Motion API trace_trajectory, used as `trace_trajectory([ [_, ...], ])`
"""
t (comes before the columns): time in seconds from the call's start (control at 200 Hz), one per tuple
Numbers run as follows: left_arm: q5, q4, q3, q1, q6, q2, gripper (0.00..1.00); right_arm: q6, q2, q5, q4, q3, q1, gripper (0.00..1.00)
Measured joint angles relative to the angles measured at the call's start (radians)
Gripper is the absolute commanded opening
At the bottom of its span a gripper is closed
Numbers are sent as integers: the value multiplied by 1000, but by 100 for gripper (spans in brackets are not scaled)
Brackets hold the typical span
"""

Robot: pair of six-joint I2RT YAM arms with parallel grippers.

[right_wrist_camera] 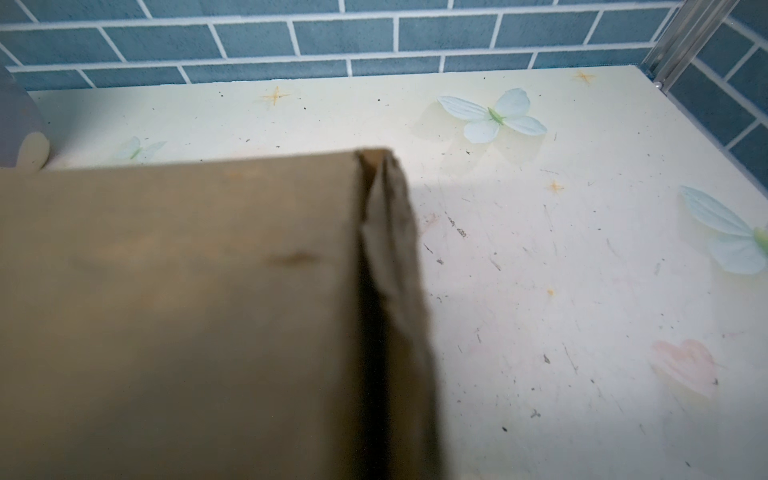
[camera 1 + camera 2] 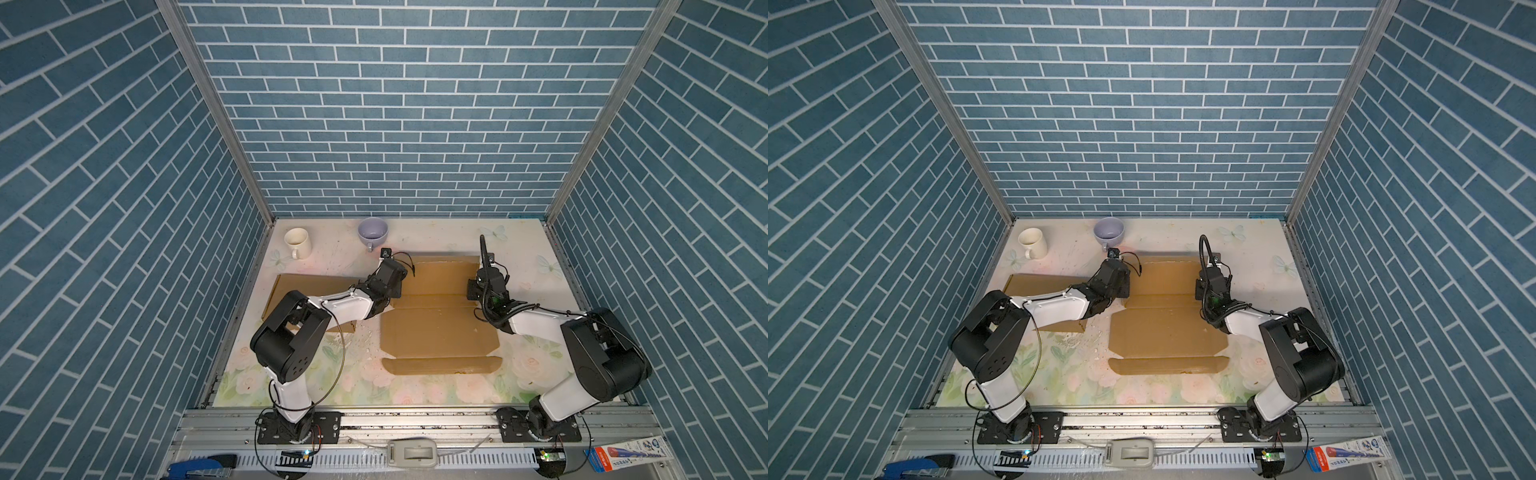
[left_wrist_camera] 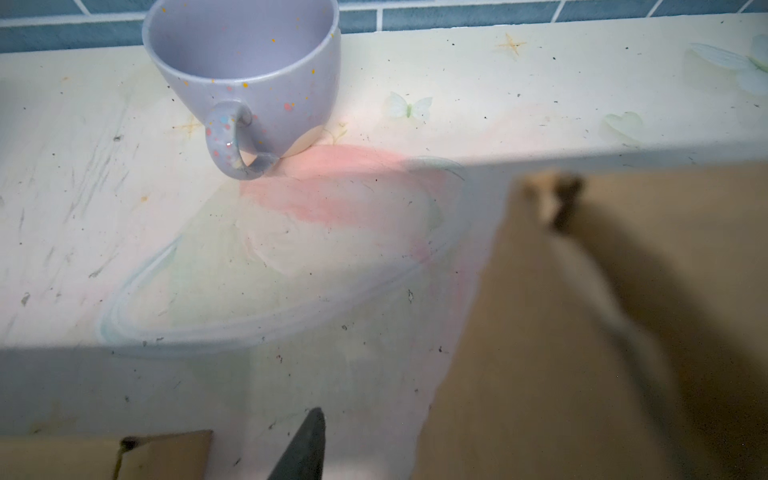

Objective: Fold the paper box

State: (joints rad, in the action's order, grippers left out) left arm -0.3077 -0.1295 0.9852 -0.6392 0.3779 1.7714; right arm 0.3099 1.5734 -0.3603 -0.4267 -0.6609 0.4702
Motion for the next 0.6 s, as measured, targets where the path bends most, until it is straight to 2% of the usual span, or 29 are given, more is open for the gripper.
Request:
trace_trajectory([
  [0.1, 59, -11, -37, 17, -13, -40, 54, 0, 2, -3, -3, 0, 0, 0],
  [0.36, 218, -89, -132, 72, -15, -95, 56, 0, 11, -2, -21, 0, 1, 0],
  [0.6, 267, -117, -128, 85, -6, -84, 59, 16, 11, -11, -20, 0, 0, 0],
])
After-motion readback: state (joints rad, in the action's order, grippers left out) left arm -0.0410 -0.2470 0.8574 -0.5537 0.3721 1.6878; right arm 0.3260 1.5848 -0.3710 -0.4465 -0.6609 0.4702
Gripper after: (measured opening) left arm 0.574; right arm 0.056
